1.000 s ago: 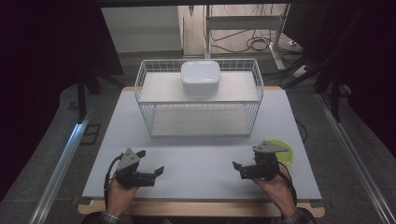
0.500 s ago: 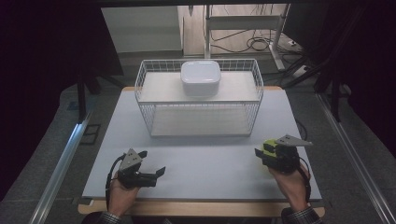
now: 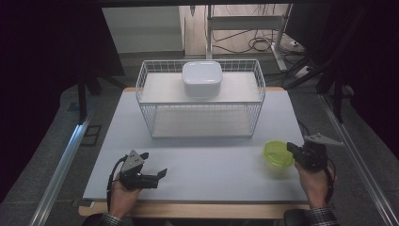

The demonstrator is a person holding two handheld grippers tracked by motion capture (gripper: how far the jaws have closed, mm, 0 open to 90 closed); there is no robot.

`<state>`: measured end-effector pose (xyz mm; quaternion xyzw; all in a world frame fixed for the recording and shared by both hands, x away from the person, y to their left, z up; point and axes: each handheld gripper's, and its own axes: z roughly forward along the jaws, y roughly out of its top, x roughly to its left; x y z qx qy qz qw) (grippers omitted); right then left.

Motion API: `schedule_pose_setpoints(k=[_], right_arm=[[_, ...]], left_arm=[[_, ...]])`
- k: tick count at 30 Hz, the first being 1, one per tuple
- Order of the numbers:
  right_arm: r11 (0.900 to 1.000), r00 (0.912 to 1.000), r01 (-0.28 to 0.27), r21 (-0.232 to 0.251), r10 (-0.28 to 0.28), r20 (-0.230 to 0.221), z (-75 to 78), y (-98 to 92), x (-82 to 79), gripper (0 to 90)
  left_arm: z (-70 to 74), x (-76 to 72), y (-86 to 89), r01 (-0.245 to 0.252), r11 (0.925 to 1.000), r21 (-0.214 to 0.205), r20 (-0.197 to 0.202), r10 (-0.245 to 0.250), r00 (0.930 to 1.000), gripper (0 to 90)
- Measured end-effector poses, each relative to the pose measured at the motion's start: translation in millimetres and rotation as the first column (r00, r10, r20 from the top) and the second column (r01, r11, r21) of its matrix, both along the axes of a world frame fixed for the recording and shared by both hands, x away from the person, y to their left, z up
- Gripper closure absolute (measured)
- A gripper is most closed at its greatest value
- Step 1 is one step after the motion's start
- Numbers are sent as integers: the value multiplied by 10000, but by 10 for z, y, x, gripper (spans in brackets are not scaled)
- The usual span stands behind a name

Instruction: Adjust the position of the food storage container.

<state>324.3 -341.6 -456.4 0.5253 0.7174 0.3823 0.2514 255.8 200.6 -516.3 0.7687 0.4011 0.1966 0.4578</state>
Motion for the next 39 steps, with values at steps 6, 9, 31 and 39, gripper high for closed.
schedule_pose_setpoints(k=[6,9,31,39], right_arm=[[9983,9975,590,36,-588,-402,-72,-186,13,899],[9970,9953,764,-141,-771,-582,-104,-210,20,899],[9988,9910,481,-122,-493,-1245,-233,-96,110,885],[10000,9907,54,81,-43,-1359,-247,59,129,881]], left_arm=[[-14,8,-11,26,10000,63,-67,-26,10000,54],[-14,8,-17,36,9999,100,-56,-36,10000,54],[-39,25,-36,241,9997,-3,-300,-241,9993,53],[-43,27,-44,286,9996,4,-322,-285,9991,53]])
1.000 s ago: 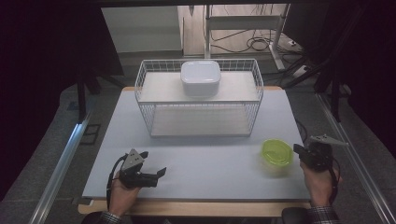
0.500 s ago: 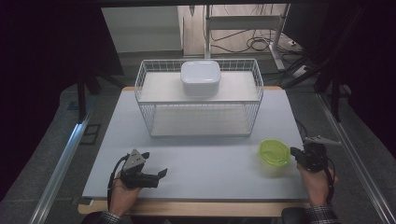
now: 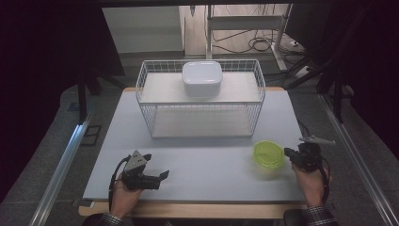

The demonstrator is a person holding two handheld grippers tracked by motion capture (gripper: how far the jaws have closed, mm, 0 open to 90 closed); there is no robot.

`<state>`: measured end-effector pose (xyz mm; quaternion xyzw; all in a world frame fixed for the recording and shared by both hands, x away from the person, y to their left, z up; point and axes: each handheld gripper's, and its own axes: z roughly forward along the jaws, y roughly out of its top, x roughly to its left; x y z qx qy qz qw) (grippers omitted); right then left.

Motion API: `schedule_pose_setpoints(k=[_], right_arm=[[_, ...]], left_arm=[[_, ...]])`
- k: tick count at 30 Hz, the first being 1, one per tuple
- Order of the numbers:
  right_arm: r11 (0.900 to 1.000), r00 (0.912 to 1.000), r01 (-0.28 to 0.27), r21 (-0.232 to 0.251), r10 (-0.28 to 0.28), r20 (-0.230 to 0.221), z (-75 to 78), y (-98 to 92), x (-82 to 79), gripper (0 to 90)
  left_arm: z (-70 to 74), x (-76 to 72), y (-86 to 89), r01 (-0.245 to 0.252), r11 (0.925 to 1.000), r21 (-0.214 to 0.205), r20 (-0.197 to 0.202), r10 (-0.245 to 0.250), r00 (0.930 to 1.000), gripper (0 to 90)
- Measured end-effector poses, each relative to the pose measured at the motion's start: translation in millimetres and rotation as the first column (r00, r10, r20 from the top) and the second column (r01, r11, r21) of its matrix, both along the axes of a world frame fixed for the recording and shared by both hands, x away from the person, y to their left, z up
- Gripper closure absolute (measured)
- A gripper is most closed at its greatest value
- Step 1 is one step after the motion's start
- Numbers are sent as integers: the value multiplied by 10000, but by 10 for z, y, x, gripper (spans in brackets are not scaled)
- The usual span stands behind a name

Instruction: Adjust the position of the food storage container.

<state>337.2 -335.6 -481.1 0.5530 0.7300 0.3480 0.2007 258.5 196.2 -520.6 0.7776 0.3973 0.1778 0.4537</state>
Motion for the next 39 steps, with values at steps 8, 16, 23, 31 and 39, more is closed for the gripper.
schedule_pose_setpoints(k=[8,16,23,31,39], right_arm=[[9984,9985,-521,221,525,-146,-12,223,5,877],[9932,9937,-1079,426,1091,-258,-31,482,17,874],[9892,9896,-1406,416,1417,-238,-36,610,16,865],[9922,9916,-1174,409,1194,-504,-56,401,-74,878],[9832,9781,-1621,838,1713,-1183,-176,439,-117,877]], left_arm=[[0,-1,-14,73,10000,1,-11,-73,10000,53],[-3,-2,-29,140,9999,53,-14,-140,9999,53],[-2,-4,-31,165,9998,57,-11,-165,9999,53],[-6,-5,-36,169,9998,40,-50,-169,9998,53],[-10,-5,-54,194,9998,103,-75,-193,9998,52]])
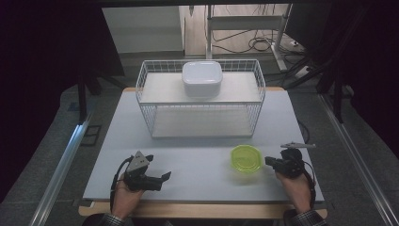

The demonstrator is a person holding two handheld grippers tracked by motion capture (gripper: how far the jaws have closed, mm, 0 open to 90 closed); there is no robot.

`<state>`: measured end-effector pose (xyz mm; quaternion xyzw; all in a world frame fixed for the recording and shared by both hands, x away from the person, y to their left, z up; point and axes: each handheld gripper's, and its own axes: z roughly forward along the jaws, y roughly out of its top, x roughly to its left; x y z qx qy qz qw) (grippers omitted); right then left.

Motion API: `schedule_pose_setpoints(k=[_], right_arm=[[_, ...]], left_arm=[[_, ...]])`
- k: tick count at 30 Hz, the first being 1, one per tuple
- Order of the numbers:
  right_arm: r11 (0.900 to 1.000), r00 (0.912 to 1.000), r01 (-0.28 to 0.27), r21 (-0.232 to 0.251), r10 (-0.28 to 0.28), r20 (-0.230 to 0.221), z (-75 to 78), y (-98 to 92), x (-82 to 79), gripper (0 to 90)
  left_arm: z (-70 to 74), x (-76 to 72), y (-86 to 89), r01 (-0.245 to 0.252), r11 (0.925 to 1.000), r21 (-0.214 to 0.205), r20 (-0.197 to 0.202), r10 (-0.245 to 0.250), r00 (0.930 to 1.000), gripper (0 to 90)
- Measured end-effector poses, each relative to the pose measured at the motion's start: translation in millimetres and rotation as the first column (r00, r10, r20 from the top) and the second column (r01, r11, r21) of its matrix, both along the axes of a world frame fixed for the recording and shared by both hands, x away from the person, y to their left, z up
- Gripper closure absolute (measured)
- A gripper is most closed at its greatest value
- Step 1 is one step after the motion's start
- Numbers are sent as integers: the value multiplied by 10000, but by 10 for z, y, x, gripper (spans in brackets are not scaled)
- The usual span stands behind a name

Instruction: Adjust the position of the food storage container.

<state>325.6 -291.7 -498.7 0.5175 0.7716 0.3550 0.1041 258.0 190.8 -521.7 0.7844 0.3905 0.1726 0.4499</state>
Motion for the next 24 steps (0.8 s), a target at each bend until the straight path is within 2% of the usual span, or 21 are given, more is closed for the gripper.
schedule_pose_setpoints(k=[5,15,24], right_arm=[[9982,9981,-577,-148,574,-227,-46,139,4,876],[9930,9943,-1006,613,1026,-304,-70,337,95,877],[9830,9844,-1653,800,1694,-468,-118,631,164,877]], left_arm=[[2,0,6,-4,10000,5,20,4,10000,52],[1,-2,-12,14,9999,101,31,-14,10000,52],[-2,-3,-19,25,9999,122,42,-25,10000,52]])
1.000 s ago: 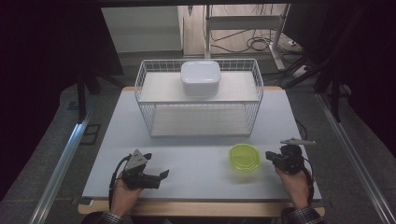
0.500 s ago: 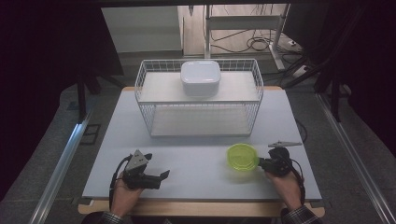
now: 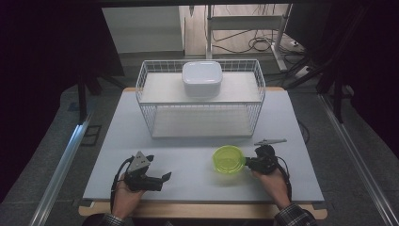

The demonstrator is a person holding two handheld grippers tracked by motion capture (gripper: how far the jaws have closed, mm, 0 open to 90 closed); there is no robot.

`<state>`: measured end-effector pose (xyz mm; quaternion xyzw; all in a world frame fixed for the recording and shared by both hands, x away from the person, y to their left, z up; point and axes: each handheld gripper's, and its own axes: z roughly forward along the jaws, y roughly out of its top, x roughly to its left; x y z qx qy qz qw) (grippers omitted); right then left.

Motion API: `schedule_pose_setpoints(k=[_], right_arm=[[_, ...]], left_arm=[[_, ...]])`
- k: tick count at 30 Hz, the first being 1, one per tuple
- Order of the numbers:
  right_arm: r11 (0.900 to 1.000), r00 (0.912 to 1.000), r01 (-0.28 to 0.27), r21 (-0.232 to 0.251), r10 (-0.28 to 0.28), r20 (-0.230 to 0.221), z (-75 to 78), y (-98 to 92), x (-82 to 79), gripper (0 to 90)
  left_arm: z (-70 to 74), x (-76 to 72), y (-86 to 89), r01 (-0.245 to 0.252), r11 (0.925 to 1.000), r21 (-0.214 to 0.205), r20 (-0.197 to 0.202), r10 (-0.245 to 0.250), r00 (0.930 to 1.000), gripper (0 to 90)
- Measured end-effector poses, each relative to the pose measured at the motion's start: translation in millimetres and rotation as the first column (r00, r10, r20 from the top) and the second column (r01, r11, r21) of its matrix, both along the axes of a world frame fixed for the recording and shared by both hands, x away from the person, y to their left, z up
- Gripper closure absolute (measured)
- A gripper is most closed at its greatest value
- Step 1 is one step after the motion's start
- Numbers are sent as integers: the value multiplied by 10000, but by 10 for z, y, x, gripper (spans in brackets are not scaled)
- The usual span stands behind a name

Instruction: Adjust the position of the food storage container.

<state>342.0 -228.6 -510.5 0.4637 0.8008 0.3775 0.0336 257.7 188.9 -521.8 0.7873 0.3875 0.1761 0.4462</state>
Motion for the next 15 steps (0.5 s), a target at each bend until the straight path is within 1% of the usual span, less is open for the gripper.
schedule_pose_setpoints(k=[2,6,8,15], right_arm=[[9999,9999,-150,-13,150,12,-11,58,13,877],[9993,9992,-360,49,360,-143,-28,171,44,877],[9988,9988,-480,26,480,-138,-32,234,63,878],[9962,9960,-853,199,857,-231,-48,431,101,878]], left_arm=[[0,0,-2,7,10000,4,-4,-7,10000,52],[-2,1,-6,15,10000,29,-14,-15,10000,52],[-2,1,-7,16,10000,40,-12,-16,10000,52],[0,-1,-4,13,10000,42,0,-13,10000,52]])
